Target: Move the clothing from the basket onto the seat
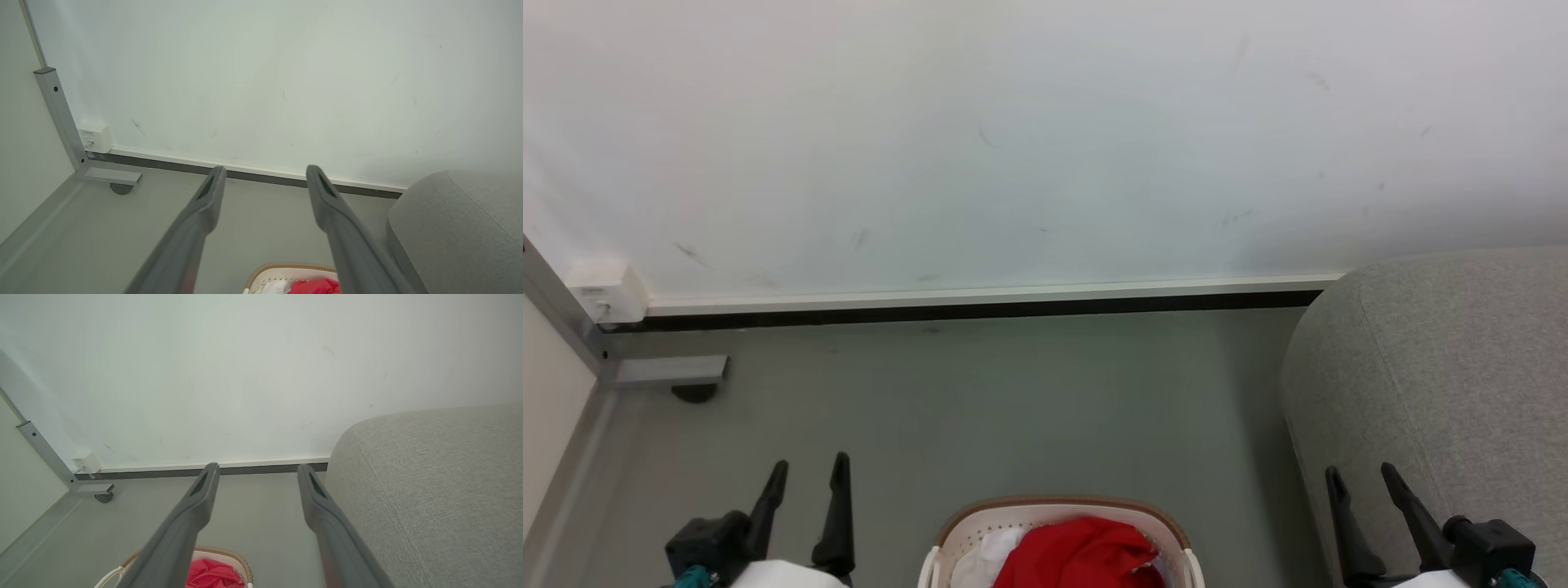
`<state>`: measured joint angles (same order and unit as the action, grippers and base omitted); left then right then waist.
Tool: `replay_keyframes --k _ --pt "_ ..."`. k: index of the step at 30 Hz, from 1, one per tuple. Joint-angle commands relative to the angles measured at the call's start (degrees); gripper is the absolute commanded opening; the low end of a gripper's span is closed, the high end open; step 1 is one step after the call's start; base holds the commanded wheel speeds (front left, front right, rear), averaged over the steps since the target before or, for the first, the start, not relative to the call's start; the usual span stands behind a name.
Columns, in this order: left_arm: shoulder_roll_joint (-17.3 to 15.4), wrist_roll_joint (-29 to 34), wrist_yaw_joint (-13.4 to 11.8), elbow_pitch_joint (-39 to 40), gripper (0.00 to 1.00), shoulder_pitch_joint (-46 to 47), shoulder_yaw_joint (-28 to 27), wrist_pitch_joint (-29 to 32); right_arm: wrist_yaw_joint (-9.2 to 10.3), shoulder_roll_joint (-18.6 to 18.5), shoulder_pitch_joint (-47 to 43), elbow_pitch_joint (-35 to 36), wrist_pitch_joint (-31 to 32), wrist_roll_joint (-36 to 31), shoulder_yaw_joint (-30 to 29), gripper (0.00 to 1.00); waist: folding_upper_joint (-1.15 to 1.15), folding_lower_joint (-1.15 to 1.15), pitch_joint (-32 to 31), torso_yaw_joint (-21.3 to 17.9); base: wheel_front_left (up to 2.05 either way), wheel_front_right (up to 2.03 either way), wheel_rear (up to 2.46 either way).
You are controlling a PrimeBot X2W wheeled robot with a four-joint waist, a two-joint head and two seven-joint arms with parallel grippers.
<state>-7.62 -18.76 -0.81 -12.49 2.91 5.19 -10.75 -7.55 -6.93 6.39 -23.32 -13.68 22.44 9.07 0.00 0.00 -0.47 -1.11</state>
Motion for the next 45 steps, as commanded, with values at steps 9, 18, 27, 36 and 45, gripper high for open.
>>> replay_keyframes --k 9,18,27,36,45 --pt "-0.9 4.8 -0.1 -1.1 1.0 -0.3 -0.3 -1.5 0.09 1.1 0.5 -1.0 -0.6 -4.7 -0.7 1.0 0.0 0.0 0.1 -0.3 0.0 0.0 0.0" --pt "-0.6 8.1 0.2 -1.6 1.0 -0.7 -0.6 -2.5 0.1 2.0 0.0 -1.8 -1.0 -7.9 -1.4 1.0 0.0 0.0 -0.1 -0.6 0.0 0.0 0.0" --pt "0.0 11.5 1.2 -2.5 1.0 -0.8 -1.4 -3.4 0.11 2.7 -0.1 -2.4 -1.1 -11.3 -1.8 1.0 0.0 0.0 -0.1 -0.9 0.0 0.0 0.0" --pt "0.8 14.9 2.4 -3.5 1.0 -1.1 -1.9 -4.3 0.12 3.6 -0.5 -2.8 -1.5 -14.5 -2.3 1.0 0.0 0.0 -0.2 -1.0 0.0 0.0 0.0" --pt "1.4 16.3 3.1 -4.0 1.0 -0.5 -2.7 -4.4 0.12 3.8 -0.1 -3.2 -1.4 -14.1 -1.7 1.0 0.0 0.0 -0.1 -1.2 0.0 0.0 0.0"
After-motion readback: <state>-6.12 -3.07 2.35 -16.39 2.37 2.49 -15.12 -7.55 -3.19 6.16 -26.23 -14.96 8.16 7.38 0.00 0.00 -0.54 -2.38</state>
